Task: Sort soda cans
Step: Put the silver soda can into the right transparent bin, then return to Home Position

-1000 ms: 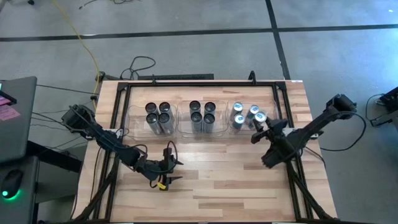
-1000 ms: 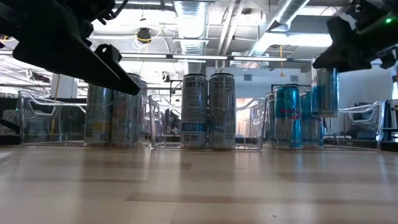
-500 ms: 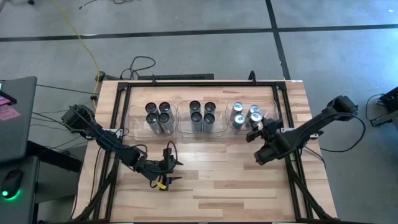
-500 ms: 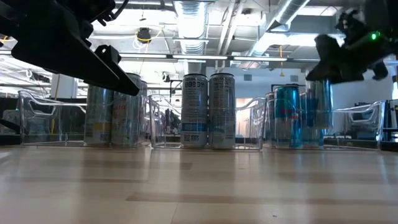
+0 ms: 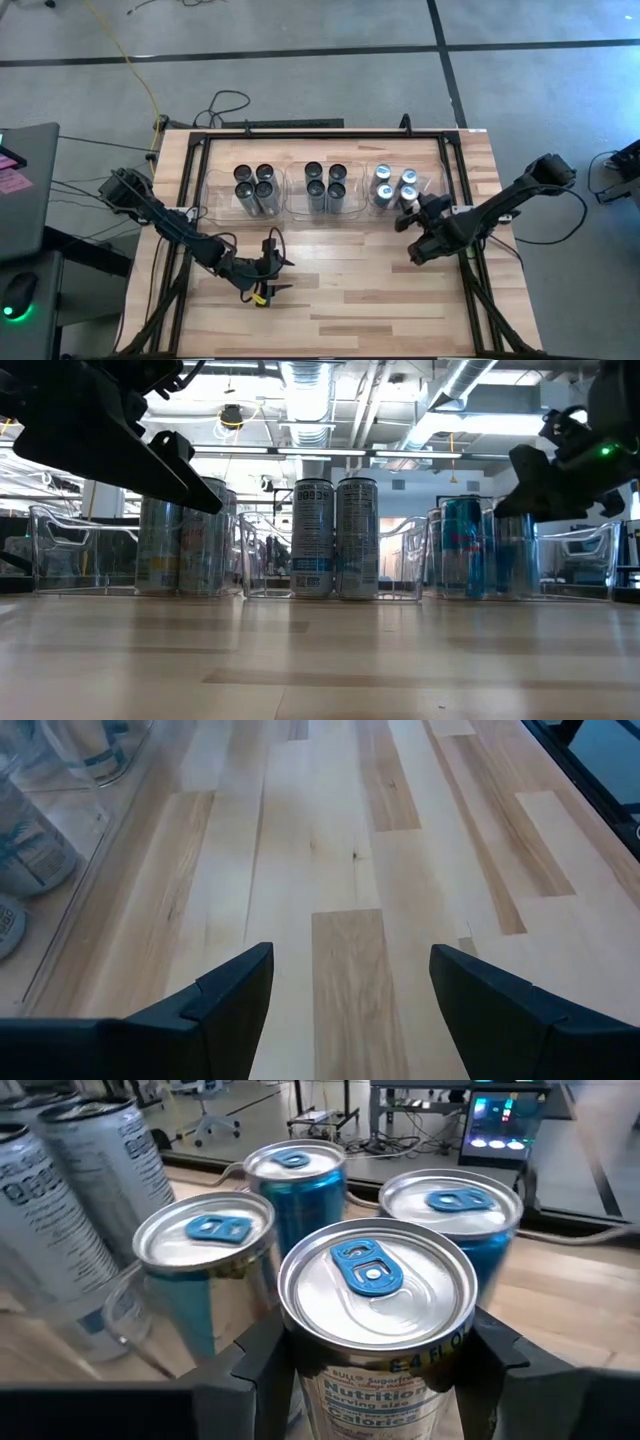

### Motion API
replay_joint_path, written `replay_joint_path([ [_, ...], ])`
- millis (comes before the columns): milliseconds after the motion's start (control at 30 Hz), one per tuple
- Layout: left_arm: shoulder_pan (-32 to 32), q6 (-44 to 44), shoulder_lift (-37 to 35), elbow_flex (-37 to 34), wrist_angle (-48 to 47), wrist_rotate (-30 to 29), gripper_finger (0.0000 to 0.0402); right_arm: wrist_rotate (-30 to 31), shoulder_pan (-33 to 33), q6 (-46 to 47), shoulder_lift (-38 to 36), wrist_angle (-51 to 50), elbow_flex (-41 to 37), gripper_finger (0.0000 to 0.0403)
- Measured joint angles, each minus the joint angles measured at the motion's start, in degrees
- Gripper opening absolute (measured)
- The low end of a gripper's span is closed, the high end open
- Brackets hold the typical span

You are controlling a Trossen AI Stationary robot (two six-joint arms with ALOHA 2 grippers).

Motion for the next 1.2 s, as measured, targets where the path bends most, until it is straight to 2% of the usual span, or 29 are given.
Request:
replay_joint_path([
  [100, 0.0, -0.07, 0.0, 0.0, -0.01, 0.0, 0.0265, -0.22, 0.0, -4.0, 0.0, 2.87, 0.0, 0.0208],
  [233, -0.01, -0.2, 0.0, 0.0, 0.0, 0.0, 0.0265, -0.46, 0.0, -7.47, 0.0, 5.71, 0.0, 0.0248],
  [433, -1.21, -0.29, 0.02, 0.0, 0.2, -2.61, 0.0265, -0.4, 0.02, -7.35, -0.07, 5.87, 0.09, 0.0313],
  [567, -1.82, -0.29, 0.02, 0.0, 0.19, -4.12, 0.0265, -0.3, 0.05, -7.32, -0.07, 2.32, 1.59, 0.0336],
  [800, -2.4, -0.44, -1.18, -0.04, 0.14, -6.86, 0.0265, -0.32, 2.54, -7.2, -0.07, -9.14, 9.51, 0.0335],
  [1000, -5.35, 3.13, -8.56, -0.04, -0.38, -13.15, 0.0265, -0.13, 7.46, -9.59, -0.08, -16.8, 19.36, 0.0322],
  [1100, -6.6, 4.8, -13.58, -0.04, -1.88, -16.13, 0.0265, -0.1, 10.05, -13.12, -0.09, -17.19, 23.89, 0.0311],
  [1200, -8.05, 3.61, -18.83, -0.04, -5.51, -21.86, 0.0265, -0.1, 12.93, -18.63, -0.09, -12.94, 26.96, 0.0289],
])
